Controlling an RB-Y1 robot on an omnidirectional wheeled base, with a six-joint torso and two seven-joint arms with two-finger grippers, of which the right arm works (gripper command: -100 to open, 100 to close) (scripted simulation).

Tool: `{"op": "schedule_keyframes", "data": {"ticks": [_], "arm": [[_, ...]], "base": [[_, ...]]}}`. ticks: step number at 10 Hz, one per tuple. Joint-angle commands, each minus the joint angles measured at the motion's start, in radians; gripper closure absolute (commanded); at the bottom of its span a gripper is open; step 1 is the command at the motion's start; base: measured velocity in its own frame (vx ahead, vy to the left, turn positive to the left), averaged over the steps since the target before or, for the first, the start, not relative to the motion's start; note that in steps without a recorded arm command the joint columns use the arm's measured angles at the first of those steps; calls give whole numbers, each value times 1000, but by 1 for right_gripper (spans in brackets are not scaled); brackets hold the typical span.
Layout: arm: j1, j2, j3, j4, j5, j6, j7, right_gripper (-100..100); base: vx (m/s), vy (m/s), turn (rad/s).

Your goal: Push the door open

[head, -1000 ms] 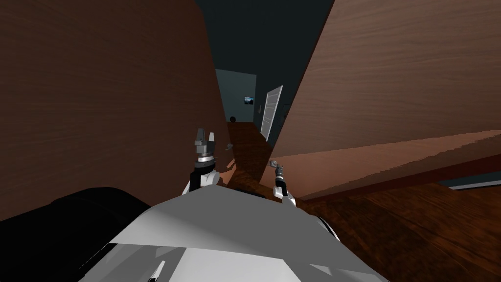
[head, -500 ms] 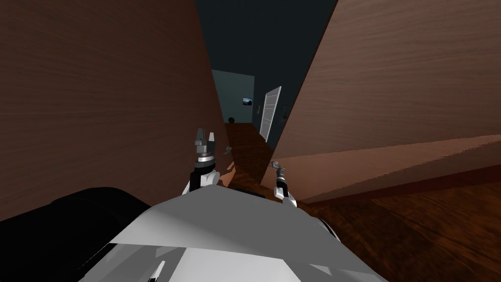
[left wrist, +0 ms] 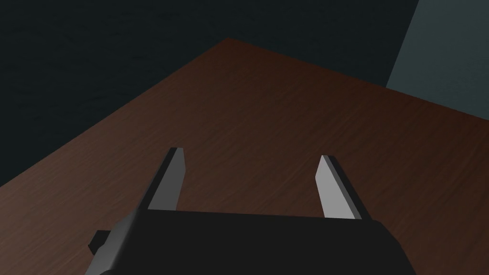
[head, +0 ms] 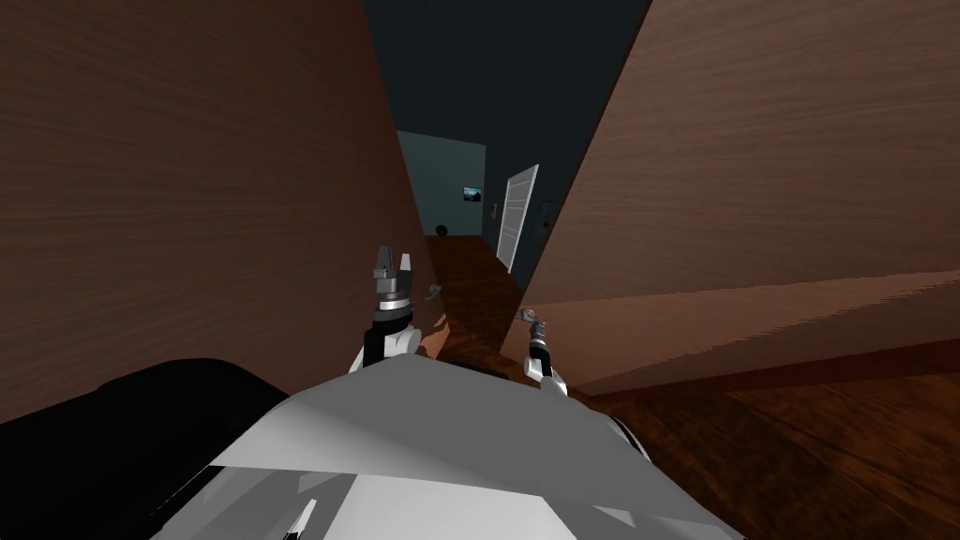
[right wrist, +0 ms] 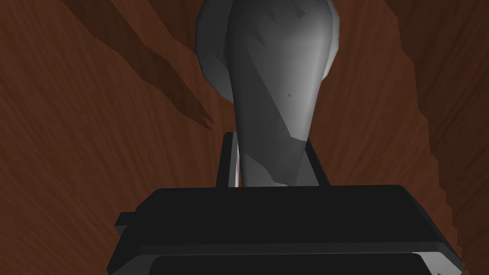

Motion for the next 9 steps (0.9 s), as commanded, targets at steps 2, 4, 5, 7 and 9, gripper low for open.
{"op": "schedule_keyframes", "data": {"ticks": [2, 4, 5, 7, 9], "arm": [[-7, 13, -23, -16, -15, -6, 38, 100], [-7, 13, -23, -16, -15, -6, 38, 100], [-11, 27, -37, -14, -24, -10, 62, 100], [-17, 48, -56, -12, -37, -15, 95, 100], [-23, 76, -76, -9, -51, -20, 131, 100]], "base": [[179, 17, -73], [87, -7, -6], [103, -7, -64], [183, 11, -110], [234, 23, -99]]}}
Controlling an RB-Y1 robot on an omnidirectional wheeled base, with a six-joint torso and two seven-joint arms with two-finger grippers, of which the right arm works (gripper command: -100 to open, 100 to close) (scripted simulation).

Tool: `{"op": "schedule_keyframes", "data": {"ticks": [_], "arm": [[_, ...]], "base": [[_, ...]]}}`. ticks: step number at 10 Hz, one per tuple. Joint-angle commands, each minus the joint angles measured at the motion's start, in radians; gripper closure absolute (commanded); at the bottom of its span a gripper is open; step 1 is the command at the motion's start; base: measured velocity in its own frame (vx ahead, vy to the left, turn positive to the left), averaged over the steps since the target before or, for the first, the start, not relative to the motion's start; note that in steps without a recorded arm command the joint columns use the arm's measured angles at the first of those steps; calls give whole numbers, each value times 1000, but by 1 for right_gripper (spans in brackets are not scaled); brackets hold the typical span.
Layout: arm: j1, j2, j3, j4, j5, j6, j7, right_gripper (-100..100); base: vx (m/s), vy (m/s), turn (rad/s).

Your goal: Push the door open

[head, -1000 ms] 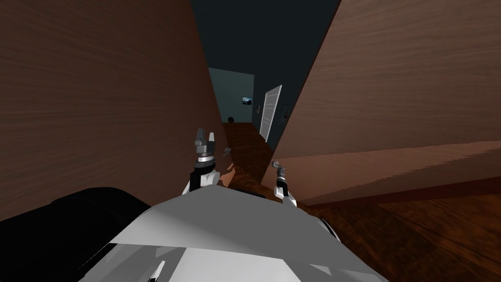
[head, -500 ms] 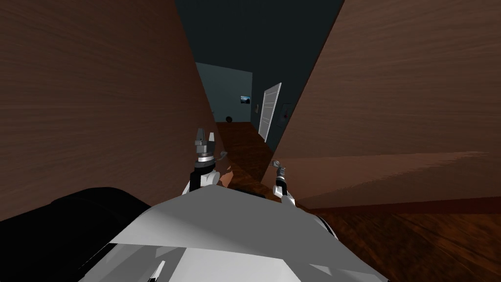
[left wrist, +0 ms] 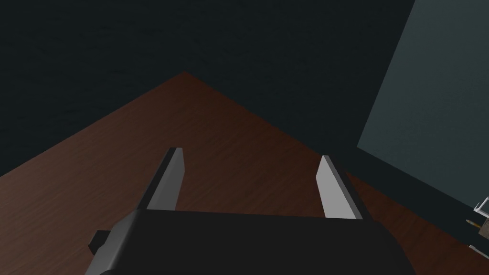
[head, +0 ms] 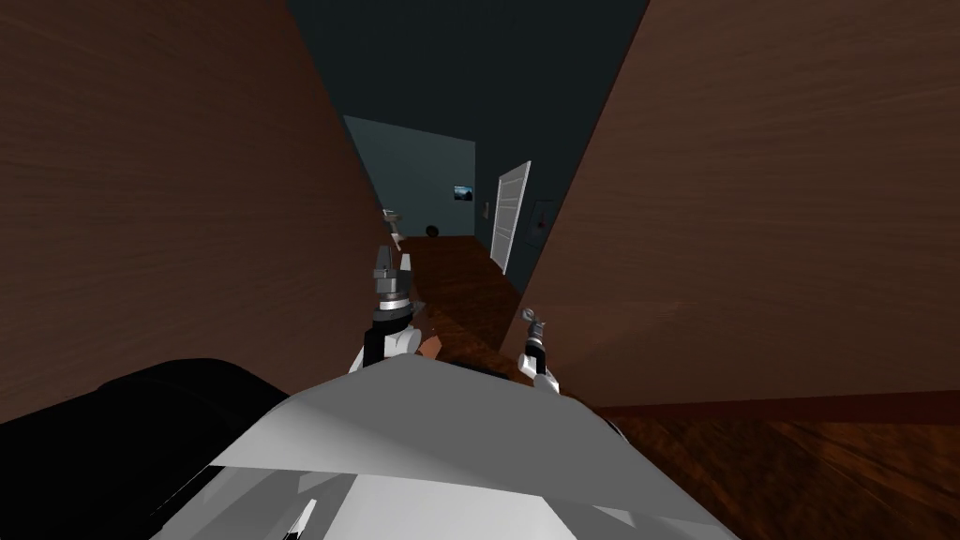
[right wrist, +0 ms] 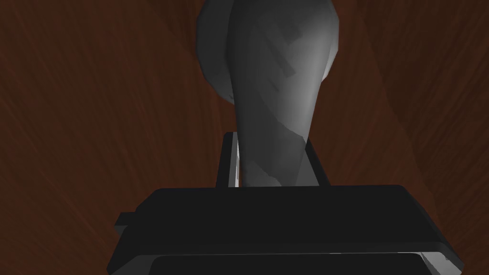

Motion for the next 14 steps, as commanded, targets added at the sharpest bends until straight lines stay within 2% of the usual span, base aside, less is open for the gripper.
{"op": "schedule_keyframes", "data": {"ticks": [1, 2, 3, 4, 6, 7, 8, 9, 10, 12, 13, 14], "arm": [[-28, 18, -15, 27, -10, -23, 24, 100], [-32, 37, -25, 28, -17, -26, 42, 100], [-23, 21, -21, 23, -14, -20, 29, 100], [-25, 6, -40, 22, -28, -26, 41, 100], [-25, 6, -40, 50, -28, -26, 41, 100], [-25, -4, -59, 22, -41, -29, 51, 100], [-18, -4, -59, -14, -41, -29, 51, 100], [8, -4, -59, -71, -41, -6, 51, 100], [-16, -4, -59, -43, -41, -20, 51, 100], [-25, -4, -59, 22, -41, -29, 51, 100], [-25, -4, -59, 22, -41, -29, 51, 100], [-25, -10, -80, 23, -57, -32, 63, 100]], "base": [[197, -6, -92], [174, -19, -86], [82, -13, -22], [126, 30, -22], [109, 13, -22], [145, 18, -10], [144, 18, -31], [71, 0, 10], [25, -10, 1], [0, -13, 4], [-9, 0, 1], [108, 46, -18]]}}
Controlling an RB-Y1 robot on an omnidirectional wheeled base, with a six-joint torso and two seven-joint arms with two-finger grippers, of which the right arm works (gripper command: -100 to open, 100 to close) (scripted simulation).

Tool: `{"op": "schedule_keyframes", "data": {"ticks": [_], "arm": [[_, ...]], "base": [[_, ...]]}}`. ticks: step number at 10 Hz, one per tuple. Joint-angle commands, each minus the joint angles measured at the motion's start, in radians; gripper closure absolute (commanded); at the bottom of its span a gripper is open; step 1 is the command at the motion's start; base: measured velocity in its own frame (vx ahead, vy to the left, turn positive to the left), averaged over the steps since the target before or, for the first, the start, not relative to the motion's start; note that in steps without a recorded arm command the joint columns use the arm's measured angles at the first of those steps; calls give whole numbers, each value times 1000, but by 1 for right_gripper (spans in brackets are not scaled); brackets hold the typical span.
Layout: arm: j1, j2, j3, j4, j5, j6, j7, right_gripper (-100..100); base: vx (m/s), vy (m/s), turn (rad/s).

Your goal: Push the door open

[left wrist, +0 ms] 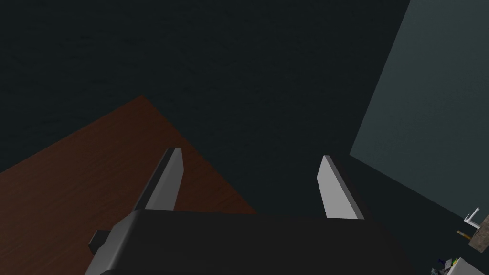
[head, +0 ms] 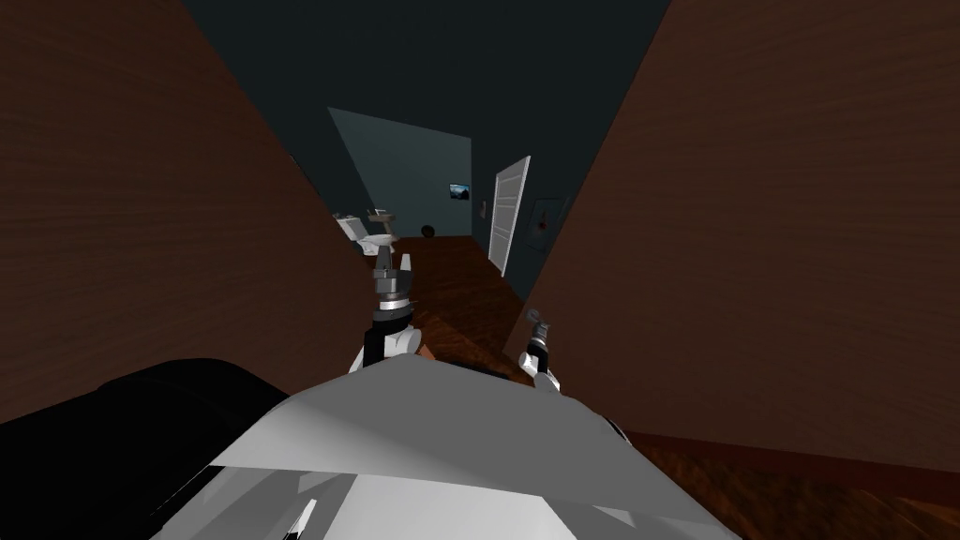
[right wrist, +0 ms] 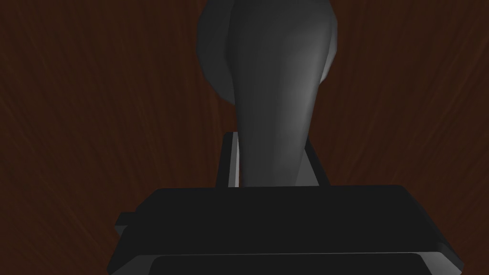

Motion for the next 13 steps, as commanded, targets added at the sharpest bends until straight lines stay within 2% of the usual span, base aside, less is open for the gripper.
{"op": "schedule_keyframes", "data": {"ticks": [1, 2, 4, 5, 8, 10, 11, 13], "arm": [[-6, -11, -20, 2, -13, -10, 11, 100], [-6, -11, -20, 21, -13, -10, 11, 100], [-6, -11, -20, 2, -13, -10, 11, 100], [-6, -11, -41, 2, -29, -14, 22, 100], [-6, -7, -56, 2, -39, -16, 30, 100], [-6, 5, -77, 3, -55, -19, 42, 100], [0, -2, -75, 5, -53, -16, 41, 100], [-2, -17, -102, 7, -75, -25, 54, 100]], "base": [[162, 38, -77], [124, 27, -27], [48, -7, -1], [135, 12, -13], [155, 33, -46], [161, 32, -45], [72, 0, -33], [168, 8, -36]]}}
